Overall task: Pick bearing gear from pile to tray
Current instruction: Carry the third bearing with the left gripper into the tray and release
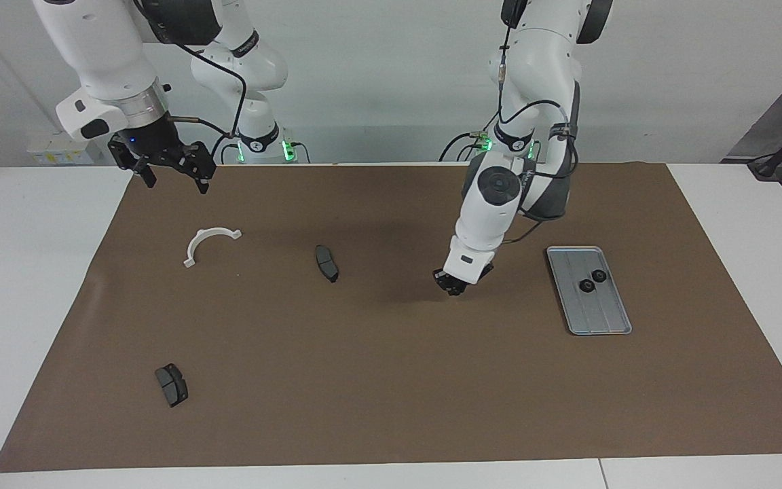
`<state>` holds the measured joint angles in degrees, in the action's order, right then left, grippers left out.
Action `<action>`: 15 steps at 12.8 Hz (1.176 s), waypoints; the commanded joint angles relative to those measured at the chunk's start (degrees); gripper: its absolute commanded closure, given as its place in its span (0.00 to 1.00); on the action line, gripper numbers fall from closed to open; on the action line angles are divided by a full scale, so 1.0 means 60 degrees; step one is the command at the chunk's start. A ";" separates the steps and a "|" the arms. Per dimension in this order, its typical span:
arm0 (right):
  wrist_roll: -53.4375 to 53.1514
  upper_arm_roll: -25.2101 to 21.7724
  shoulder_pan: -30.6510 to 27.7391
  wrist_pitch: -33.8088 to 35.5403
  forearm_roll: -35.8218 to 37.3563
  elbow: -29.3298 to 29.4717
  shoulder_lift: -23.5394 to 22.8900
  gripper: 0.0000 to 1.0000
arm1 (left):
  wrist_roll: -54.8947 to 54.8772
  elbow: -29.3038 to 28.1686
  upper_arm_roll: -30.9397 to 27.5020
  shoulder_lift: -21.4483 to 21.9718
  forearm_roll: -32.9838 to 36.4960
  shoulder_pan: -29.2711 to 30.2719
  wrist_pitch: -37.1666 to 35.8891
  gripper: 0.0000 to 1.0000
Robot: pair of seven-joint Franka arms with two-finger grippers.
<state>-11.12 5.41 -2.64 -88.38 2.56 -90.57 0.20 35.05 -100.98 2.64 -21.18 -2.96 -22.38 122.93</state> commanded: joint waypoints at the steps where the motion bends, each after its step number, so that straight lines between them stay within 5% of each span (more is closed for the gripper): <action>1: -0.0198 0.0051 -0.0044 0.0037 -0.0236 -0.0007 0.0026 0.00 | -0.1645 -0.0176 0.0072 0.0585 0.0025 0.1001 -0.0916 0.96; 6: -0.0198 0.0066 -0.0044 0.0052 -0.0237 -0.0007 0.0026 0.00 | -0.5820 -0.0732 0.0072 0.1157 0.0025 0.3009 -0.1578 0.95; 12: -0.0228 0.0198 -0.0044 0.0023 -0.0222 -0.0007 0.0026 0.00 | -0.7730 -0.2372 0.0043 0.1465 0.0040 0.3817 -0.0144 0.92; 14: -0.0228 0.0198 -0.0044 0.0037 -0.0237 -0.0007 0.0026 0.00 | -0.7804 -0.2418 0.0043 0.1480 0.0040 0.3890 -0.0127 0.83; 15: -0.0228 0.0198 -0.0044 0.0037 -0.0222 -0.0022 0.0026 0.00 | -0.7906 -0.2447 0.0043 0.1480 0.0055 0.3905 -0.0142 0.70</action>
<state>-11.12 6.21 -2.59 -88.38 2.21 -90.57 0.20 -10.89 -112.85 2.46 -14.98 -2.95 0.23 120.83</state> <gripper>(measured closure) 0.000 0.753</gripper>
